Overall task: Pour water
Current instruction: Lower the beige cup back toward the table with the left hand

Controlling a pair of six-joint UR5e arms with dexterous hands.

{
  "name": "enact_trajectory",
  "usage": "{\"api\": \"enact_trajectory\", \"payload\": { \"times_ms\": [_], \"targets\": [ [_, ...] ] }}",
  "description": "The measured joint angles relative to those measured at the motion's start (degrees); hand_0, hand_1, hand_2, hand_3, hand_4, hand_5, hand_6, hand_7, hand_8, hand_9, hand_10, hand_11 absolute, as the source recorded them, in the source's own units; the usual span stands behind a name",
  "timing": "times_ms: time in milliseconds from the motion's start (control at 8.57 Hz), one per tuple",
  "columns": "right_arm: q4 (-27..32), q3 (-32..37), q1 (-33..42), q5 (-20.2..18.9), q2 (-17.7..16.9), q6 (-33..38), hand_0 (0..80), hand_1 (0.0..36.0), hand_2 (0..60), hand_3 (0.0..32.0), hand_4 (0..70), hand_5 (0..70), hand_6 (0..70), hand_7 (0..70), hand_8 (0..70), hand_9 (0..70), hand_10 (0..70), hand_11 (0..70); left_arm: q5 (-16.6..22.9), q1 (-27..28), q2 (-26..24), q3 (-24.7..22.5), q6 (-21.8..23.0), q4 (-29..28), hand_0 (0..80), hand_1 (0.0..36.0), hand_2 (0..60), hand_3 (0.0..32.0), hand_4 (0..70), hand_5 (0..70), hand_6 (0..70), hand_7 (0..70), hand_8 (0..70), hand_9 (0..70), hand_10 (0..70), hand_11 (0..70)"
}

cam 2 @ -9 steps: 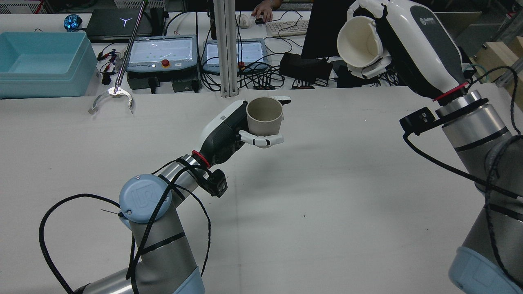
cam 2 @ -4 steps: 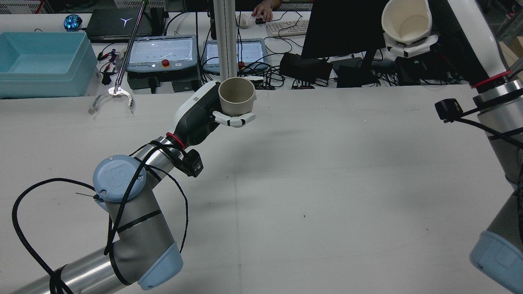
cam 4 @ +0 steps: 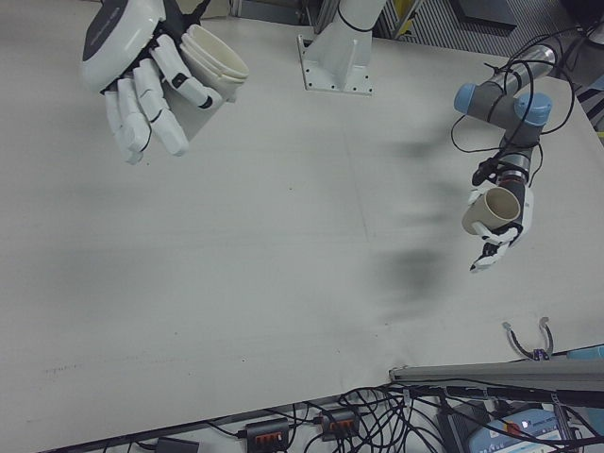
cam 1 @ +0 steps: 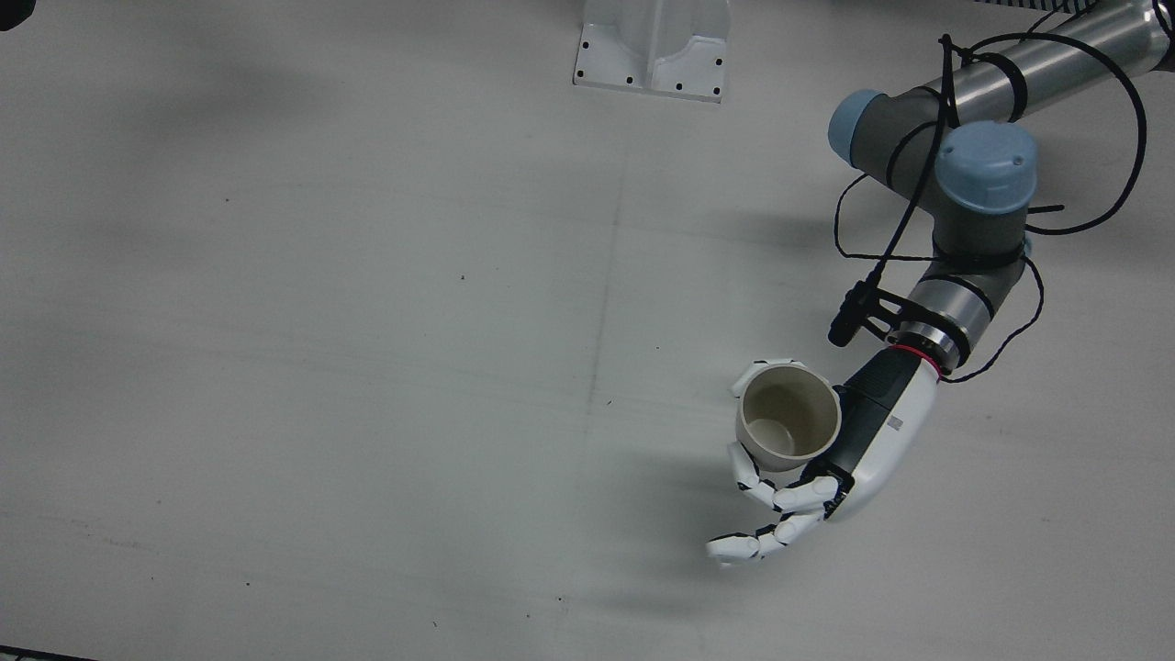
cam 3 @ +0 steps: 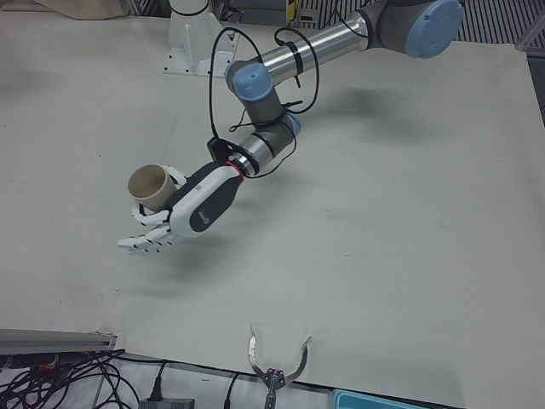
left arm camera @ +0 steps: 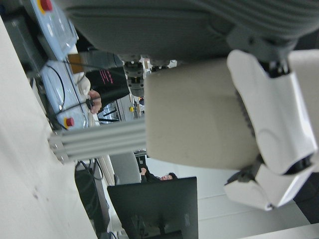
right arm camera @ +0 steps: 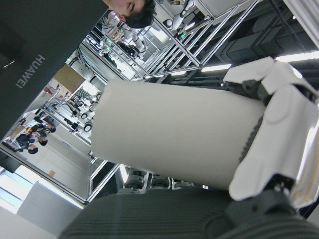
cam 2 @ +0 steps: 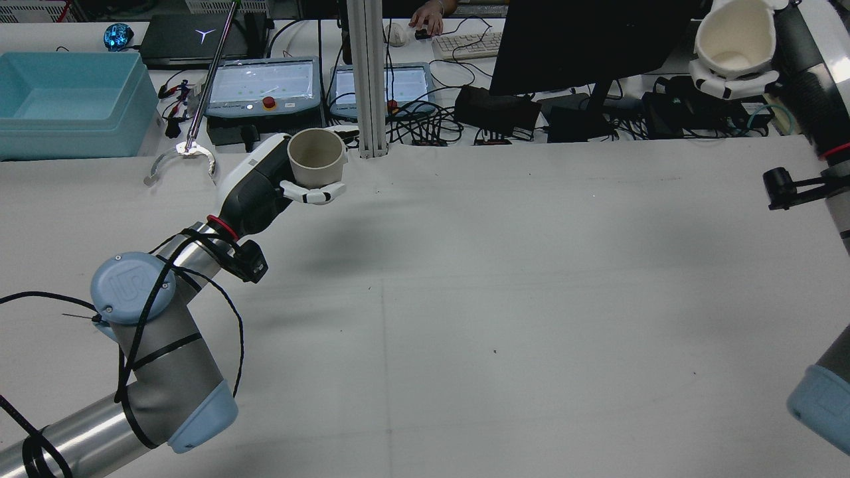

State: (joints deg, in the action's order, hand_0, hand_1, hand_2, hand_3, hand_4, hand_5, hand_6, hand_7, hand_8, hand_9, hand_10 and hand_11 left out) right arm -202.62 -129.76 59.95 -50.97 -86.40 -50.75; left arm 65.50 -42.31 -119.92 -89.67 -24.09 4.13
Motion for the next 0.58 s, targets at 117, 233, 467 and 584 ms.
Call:
{"api": "enact_trajectory", "payload": {
  "times_ms": [117,233,467,584],
  "targets": [
    [0.0,0.4,0.9,0.0,-2.4,3.7,45.7,19.7,49.7,0.0,24.2,70.0,7.0,13.6,3.2,7.4,6.1,9.8,0.0,-2.3,4.7,0.4,0.3,-2.8,46.5,14.4,48.8,0.0,58.6,70.0,15.8,22.9,11.9,19.0,10.3,15.3],
    [0.2,2.0,1.4,0.1,-4.6,8.1,44.8,17.2,41.3,0.0,23.9,70.0,5.4,12.3,2.5,6.7,6.3,10.0,0.0,-5.0,8.9,0.8,0.6,-5.2,46.3,14.0,47.3,0.0,58.3,70.0,15.6,22.7,11.8,18.8,10.3,15.2],
    [0.6,5.6,1.6,0.1,-6.4,14.2,45.3,16.9,39.2,0.0,23.9,70.0,4.6,11.2,2.9,7.2,6.7,10.5,-0.4,-9.0,15.5,2.9,1.1,-10.4,46.4,13.6,46.1,0.0,57.8,70.0,15.4,22.6,11.6,18.6,10.1,15.0],
    [0.6,6.5,1.7,0.1,-6.6,15.5,45.5,17.3,40.2,0.0,24.1,70.0,4.5,10.9,3.0,7.2,6.8,10.7,-0.9,-10.0,17.5,5.8,1.4,-14.1,46.2,12.8,43.3,0.0,57.6,70.0,15.1,22.5,11.4,18.4,10.0,14.8]
  ]
}}
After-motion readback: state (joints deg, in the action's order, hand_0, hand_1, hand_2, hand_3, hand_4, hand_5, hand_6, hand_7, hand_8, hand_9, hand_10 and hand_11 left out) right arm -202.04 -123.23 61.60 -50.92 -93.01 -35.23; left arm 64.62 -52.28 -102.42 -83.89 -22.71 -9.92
